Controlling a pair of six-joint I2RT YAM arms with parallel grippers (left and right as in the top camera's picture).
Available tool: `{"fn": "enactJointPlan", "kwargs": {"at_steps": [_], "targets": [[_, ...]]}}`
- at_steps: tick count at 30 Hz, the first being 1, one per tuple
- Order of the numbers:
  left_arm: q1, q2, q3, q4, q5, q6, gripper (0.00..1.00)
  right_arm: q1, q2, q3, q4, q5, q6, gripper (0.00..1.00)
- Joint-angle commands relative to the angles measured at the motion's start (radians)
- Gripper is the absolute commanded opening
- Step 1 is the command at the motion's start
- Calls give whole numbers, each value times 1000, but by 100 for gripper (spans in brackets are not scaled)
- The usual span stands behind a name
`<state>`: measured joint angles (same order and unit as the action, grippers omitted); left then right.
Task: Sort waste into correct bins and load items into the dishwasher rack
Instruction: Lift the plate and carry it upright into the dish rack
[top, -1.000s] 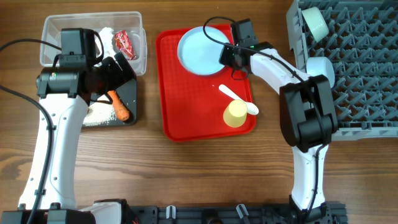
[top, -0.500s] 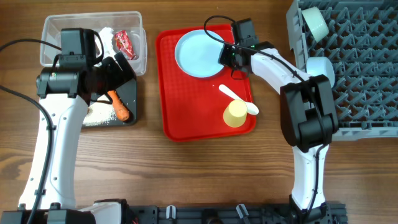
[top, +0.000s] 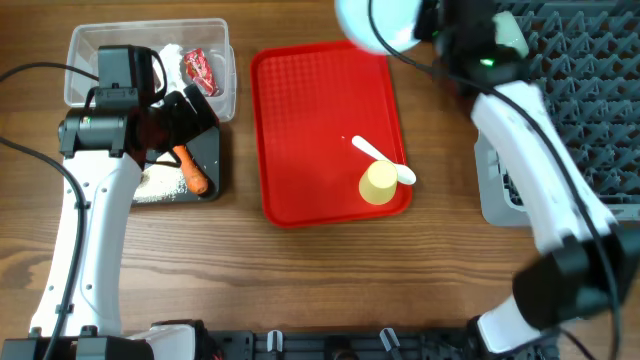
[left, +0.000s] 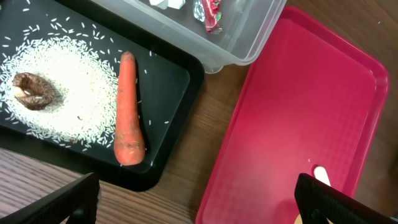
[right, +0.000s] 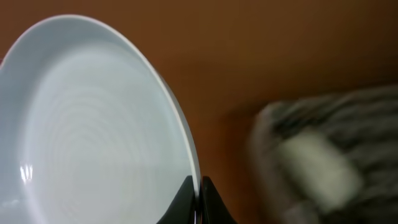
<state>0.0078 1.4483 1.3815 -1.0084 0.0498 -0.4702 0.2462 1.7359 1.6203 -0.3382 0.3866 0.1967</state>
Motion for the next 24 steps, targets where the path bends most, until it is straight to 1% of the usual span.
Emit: {"fn": "enactJointPlan", "kwargs": {"at_steps": [1, 3, 4, 5, 6, 8, 10, 13, 14, 15, 17, 19, 22, 24], "targets": [[-4, 5, 12, 2, -17, -9, 100, -21, -80, 6, 83, 491, -287, 4], [-4, 5, 12, 2, -18, -9, 100, -55, -87, 6, 157, 584, -403, 4], [-4, 5, 12, 2, -18, -9, 100, -90, -87, 6, 209, 615, -488, 4], [-4, 5, 12, 2, -17, -9, 100, -123, -85, 5, 236, 615, -544, 4], [-4, 5, 12, 2, -18, -9, 100, -156, -84, 5, 256, 615, -565, 4], [-4, 5, 12, 2, -18, -9, 100, -230, -84, 5, 278, 600, -562, 4], [-4, 5, 12, 2, -17, -9, 100, -311, -82, 5, 276, 537, -560, 4], [-4, 5, 12, 2, -17, -9, 100, -391, -72, 5, 274, 477, -565, 4], [-4, 5, 12, 2, -17, -9, 100, -408, -69, 5, 274, 459, -578, 4], [-4, 5, 12, 2, -18, -9, 100, -434, -61, 5, 273, 420, -621, 4], [-4, 5, 12, 2, -18, -9, 100, -463, -48, 5, 270, 364, -673, 4], [-4, 5, 12, 2, -18, -9, 100, -486, -26, 5, 270, 318, -695, 4], [-4, 5, 12, 2, -18, -9, 100, -492, 4, 5, 269, 291, -699, 4], [-4, 5, 12, 2, -17, -9, 100, -492, 32, 5, 279, 281, -743, 4]]}}
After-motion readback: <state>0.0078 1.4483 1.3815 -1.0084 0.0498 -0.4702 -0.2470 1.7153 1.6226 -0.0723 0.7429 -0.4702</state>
